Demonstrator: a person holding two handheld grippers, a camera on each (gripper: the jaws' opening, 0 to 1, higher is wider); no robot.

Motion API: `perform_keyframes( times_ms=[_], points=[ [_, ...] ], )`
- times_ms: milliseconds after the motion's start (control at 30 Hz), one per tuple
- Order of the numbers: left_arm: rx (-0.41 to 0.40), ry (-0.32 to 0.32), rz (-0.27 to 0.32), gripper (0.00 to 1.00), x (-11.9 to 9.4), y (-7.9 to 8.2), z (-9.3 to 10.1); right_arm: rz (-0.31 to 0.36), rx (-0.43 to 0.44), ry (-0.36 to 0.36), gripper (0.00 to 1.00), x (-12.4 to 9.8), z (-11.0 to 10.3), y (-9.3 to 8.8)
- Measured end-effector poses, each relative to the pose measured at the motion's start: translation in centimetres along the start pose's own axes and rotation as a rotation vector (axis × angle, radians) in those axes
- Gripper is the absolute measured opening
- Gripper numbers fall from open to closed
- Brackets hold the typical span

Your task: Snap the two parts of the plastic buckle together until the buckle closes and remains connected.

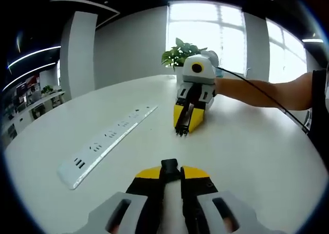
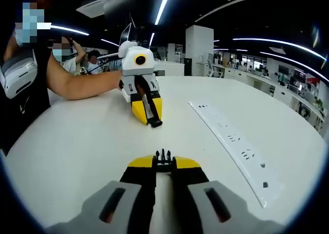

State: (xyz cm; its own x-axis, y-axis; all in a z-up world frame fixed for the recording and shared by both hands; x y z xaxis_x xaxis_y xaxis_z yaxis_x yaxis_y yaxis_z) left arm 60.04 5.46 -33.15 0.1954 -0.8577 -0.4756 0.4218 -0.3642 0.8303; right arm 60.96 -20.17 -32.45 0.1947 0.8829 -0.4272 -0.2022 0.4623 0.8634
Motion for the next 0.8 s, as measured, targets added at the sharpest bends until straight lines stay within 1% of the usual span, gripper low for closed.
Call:
perform_keyframes(
  times_ms=[100,333,500,600,733,800],
  points=[
    [0.0,-0.002,-0.007,0.11,-0.2,0.1,0.0,0.004,0.015,-0.008,0.1,-0.1,-0.1,0.2],
    [-0.006,-0.009,-0.001,0.11,-0.5,0.5,0.2,-0.014,0.024,-0.017,0.1,-0.1,-0.3,0.2],
    [-0.004,-0.005,-0.004,0.1,-0.5,0.6,0.5,-0.006,0.04,-0.034,0.11,-0.1,-0.4,0.1],
    [0.005,-0.005,-0.028,0.1,-0.3,0.6,1.0,-0.006,0.05,-0.04,0.11,-0.1,-0.5,0.2],
    [0.0,-0.008,-0.032,0.1,-0.4,0.9,1.3,-0.013,0.054,-0.048,0.11,-0.5,-1.0,0.7],
    [-0.005,-0.019,-0.036,0.1,-0.3,0.8,1.4,-0.011,0.059,-0.053,0.11,-0.6,-1.1,0.8]
  ],
)
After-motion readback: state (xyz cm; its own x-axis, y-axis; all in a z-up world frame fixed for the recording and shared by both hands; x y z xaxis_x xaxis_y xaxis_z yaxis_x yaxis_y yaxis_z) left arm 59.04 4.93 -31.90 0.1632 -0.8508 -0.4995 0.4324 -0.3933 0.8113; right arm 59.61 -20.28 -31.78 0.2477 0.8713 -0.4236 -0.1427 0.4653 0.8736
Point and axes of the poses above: the point that each gripper's makers call its tool centre point, and the gripper's own axes: x roughly forward along the fingers, z roughly to its right, y roughly out of its top, the point moved 10 cm from there along -x, roughly backward along the fingers, and after that the axes turned 15 degrees about -x, right-handed, at the moved point
